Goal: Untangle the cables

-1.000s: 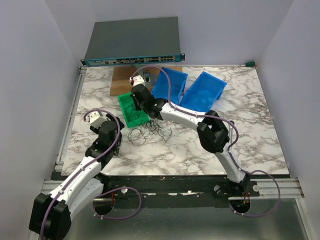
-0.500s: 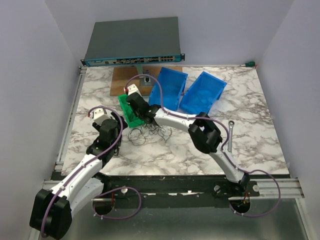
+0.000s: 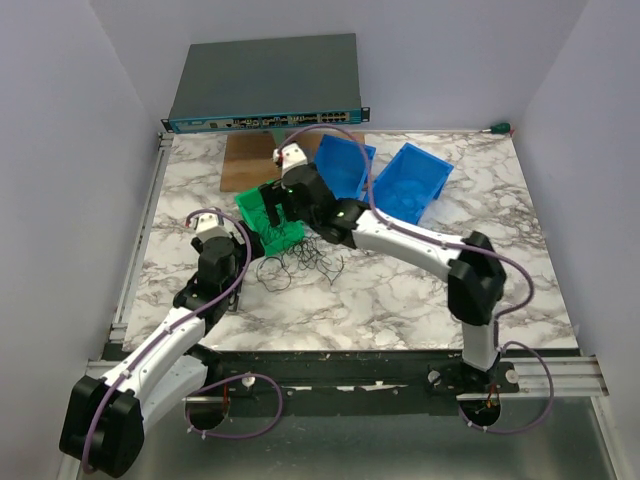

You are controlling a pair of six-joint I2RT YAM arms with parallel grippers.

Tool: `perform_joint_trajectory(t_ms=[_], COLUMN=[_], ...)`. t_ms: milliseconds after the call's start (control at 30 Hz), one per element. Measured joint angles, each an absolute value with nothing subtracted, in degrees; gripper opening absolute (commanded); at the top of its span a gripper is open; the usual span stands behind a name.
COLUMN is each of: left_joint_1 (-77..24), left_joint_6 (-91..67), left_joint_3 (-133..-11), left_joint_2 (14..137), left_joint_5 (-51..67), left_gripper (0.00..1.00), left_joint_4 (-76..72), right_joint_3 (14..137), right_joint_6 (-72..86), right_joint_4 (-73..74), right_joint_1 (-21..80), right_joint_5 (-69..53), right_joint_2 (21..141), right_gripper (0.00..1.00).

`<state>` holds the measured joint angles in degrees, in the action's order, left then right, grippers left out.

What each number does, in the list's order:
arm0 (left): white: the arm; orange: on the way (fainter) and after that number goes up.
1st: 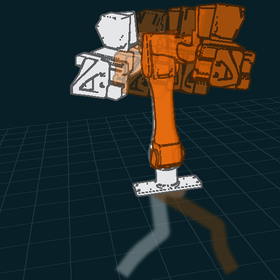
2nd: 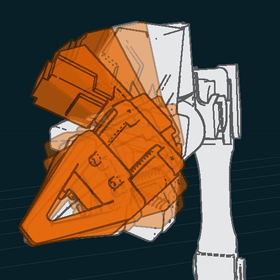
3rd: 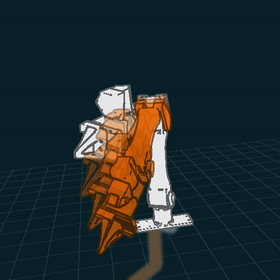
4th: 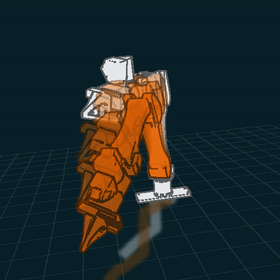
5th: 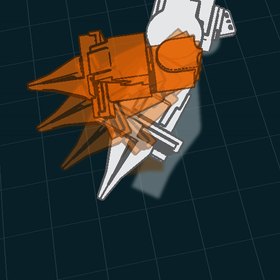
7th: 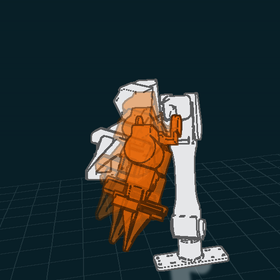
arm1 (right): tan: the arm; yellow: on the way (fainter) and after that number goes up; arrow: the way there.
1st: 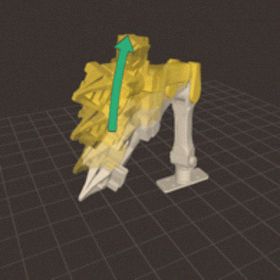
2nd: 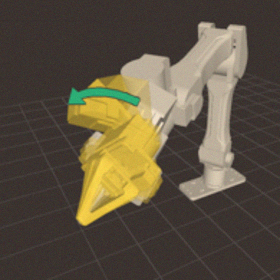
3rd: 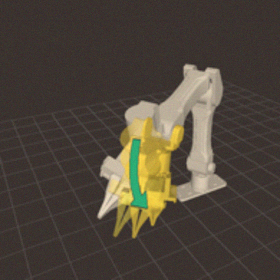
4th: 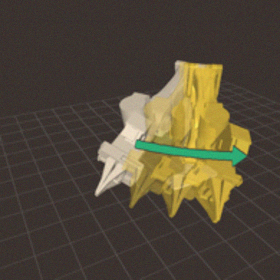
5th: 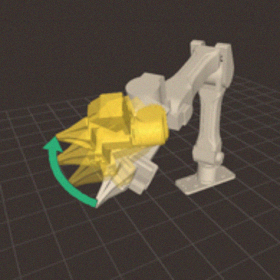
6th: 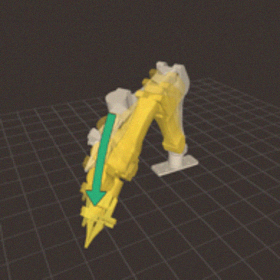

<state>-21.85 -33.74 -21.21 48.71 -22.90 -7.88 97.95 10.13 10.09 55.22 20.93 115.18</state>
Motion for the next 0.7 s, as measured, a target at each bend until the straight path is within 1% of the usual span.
perform_joint_trajectory(t_ms=[67,233,367,533,600,700], left_joint_1=[-21.8,-21.9,-21.8,-21.9,-21.9,-22.3], left_joint_6=[-33.0,-31.2,-30.2,-28.8,-28.5,-28.1], left_joint_3=[-21.2,-21.2,-21.2,-21.7,-22.5,-23.6], left_joint_2=[48.8,49.2,49.6,52.4,53.9,55.7], left_joint_5=[-21.6,-17.5,-14.3,-9.1,-7.7,-6.3], left_gripper=[0.85,0.86,0.86,0.87,0.87,0.87], left_joint_4=[-8.3,-9.8,-11.2,-13.0,-13.1,-13.0], right_joint_3=[94.0,80.6,69.3,59.1,57.2,55.8], right_joint_6=[11.4,14.5,17.2,19.9,21.0,22.8], right_joint_4=[9.6,8.5,9.1,9.9,9.9,9.1], right_joint_1=[55.2,55.2,55.2,55.2,55.2,55.2], right_joint_5=[20.6,20.1,20.1,20.1,20.1,19.6], right_joint_2=[109.5,98.4,93.8,91.0,90.4,90.3], right_gripper=[0.99,1.0,0.98,0.97,0.96,0.88])
